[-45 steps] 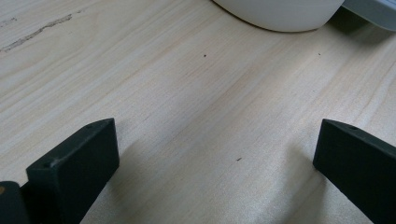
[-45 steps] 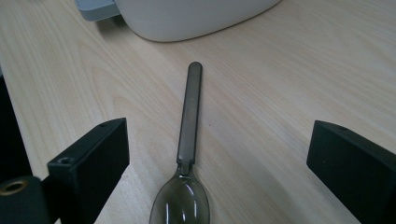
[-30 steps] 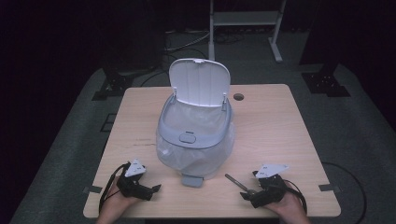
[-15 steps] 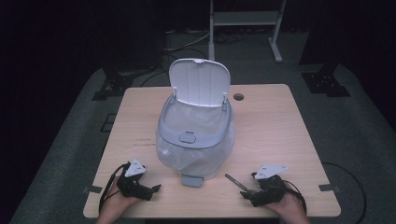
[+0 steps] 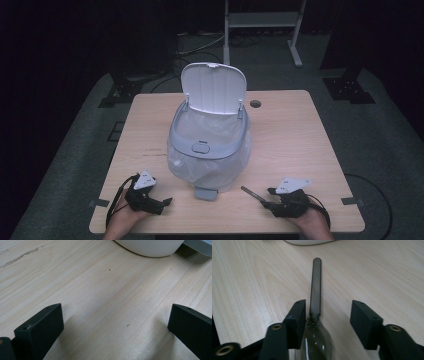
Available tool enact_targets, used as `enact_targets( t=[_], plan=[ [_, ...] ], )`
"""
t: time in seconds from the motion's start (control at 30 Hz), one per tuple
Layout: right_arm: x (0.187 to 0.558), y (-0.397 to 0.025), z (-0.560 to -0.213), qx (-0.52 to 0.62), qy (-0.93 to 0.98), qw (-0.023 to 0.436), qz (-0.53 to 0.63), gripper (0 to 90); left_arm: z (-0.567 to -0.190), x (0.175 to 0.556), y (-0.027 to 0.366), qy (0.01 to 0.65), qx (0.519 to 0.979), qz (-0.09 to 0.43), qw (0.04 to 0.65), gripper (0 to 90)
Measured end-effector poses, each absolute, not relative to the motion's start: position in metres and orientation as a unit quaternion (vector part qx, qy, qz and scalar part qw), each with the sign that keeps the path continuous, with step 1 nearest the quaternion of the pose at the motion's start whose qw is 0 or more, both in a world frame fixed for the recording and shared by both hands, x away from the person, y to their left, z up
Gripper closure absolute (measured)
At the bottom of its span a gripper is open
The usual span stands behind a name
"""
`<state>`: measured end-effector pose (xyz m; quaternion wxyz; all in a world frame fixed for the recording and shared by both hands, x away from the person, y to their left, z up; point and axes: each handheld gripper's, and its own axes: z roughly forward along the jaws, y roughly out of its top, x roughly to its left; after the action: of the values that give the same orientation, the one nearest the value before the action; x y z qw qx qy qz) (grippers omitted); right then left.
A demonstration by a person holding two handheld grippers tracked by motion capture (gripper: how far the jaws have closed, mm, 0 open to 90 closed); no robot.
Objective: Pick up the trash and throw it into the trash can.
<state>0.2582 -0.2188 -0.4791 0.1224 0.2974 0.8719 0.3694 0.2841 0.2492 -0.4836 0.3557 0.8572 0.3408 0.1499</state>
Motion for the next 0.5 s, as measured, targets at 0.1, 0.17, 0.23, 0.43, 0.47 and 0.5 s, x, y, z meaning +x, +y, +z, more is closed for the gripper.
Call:
enact_targets(
  t=[0.1,0.17,0.23,0.43,0.47,0.5],
  plan=[
    [0.2583,-0.2205,-0.4786,0.300,0.871,0.121,0.370,53.0,-0.4836,0.2841,0.2492,0.341,0.857,0.150,0.356,0.0],
    [0.2584,-0.2216,-0.4783,0.300,0.870,0.119,0.372,57.7,-0.4836,0.2841,0.2492,0.341,0.857,0.150,0.356,0.0],
    [0.2580,-0.2219,-0.4781,0.301,0.870,0.118,0.372,62.1,-0.4836,0.2841,0.2491,0.341,0.857,0.150,0.356,0.0],
    [0.2575,-0.2221,-0.4779,0.293,0.872,0.116,0.373,71.4,-0.4836,0.2841,0.2492,0.341,0.857,0.150,0.356,0.0],
    [0.2572,-0.2219,-0.4778,0.295,0.872,0.115,0.373,72.4,-0.4836,0.2841,0.2492,0.341,0.857,0.150,0.356,0.0],
    [0.2571,-0.2219,-0.4778,0.294,0.872,0.115,0.374,72.7,-0.4836,0.2841,0.2492,0.341,0.857,0.150,0.356,0.0]
  ],
)
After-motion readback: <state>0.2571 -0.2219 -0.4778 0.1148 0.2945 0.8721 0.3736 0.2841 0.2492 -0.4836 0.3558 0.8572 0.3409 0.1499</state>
